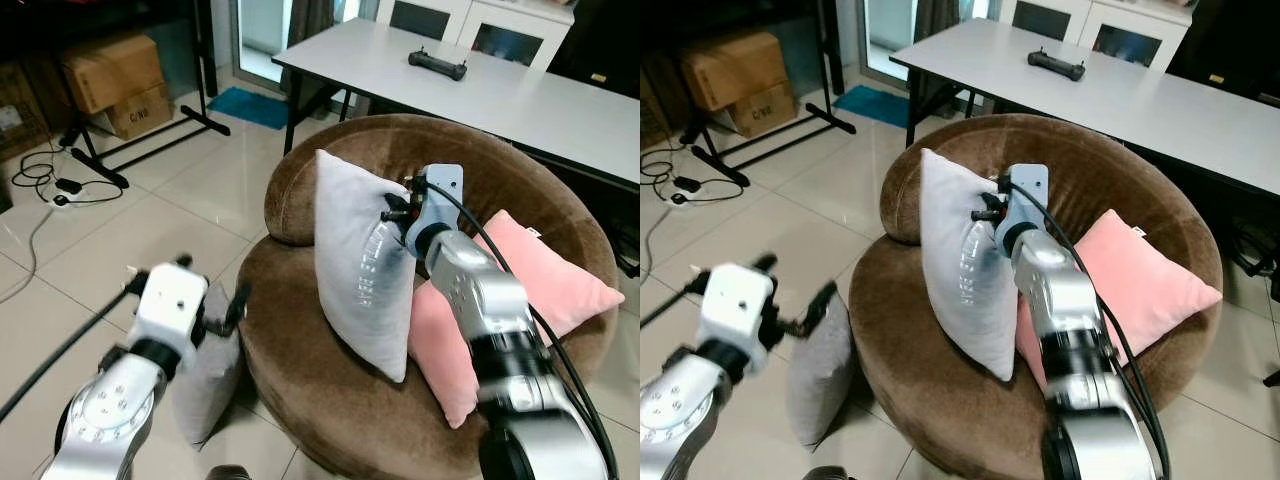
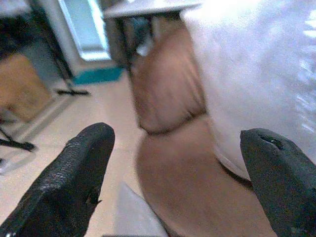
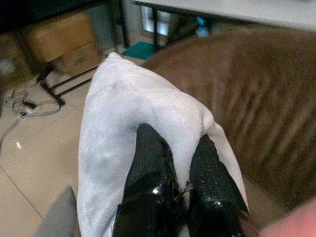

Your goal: Move the pillow to the sofa from floor

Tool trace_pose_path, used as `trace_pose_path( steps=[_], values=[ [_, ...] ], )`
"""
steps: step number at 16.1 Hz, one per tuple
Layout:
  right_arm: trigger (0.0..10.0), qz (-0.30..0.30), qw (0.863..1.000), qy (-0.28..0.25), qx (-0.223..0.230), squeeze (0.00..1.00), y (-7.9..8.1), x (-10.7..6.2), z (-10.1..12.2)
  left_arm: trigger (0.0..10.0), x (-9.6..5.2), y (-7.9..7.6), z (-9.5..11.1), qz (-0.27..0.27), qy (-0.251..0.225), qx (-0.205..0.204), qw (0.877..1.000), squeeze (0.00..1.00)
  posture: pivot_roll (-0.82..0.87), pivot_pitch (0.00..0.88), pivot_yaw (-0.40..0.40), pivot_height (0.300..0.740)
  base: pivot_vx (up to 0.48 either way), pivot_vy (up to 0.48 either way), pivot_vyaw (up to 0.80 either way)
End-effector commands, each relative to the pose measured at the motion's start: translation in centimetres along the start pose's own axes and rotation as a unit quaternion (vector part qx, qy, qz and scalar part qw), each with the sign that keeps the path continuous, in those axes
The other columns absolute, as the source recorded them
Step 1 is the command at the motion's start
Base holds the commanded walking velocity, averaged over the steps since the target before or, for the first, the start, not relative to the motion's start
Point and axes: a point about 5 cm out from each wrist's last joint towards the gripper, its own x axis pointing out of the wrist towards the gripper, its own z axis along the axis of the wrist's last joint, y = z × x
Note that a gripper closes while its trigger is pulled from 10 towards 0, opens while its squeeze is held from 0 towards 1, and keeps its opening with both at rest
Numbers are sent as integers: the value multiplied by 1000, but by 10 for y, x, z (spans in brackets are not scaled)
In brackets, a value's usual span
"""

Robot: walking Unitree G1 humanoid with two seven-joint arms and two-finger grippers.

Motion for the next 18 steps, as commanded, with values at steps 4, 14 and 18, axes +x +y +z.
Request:
trace_pose_path(
  steps=[4, 14, 18],
  values=[
    [10000, -100, 989, -2, 106, 0, -35, 12, 7, 10000, -6, -3, 4, -57, 11, -10, 998, 0, 229, 0, -115, 740, 0, 0, 0],
    [10000, -283, 949, 10, 137, 0, -118, -3, -8, 10000, -18, -4, 7, -161, 19, -26, 987, 0, 231, 0, -112, 740, 0, 0, 0],
    [10000, -301, 940, 44, 155, 0, -128, -11, -33, 10000, -16, 1, 9, -167, 17, -22, 986, 0, 236, 0, -106, 740, 0, 0, 0]
  ],
)
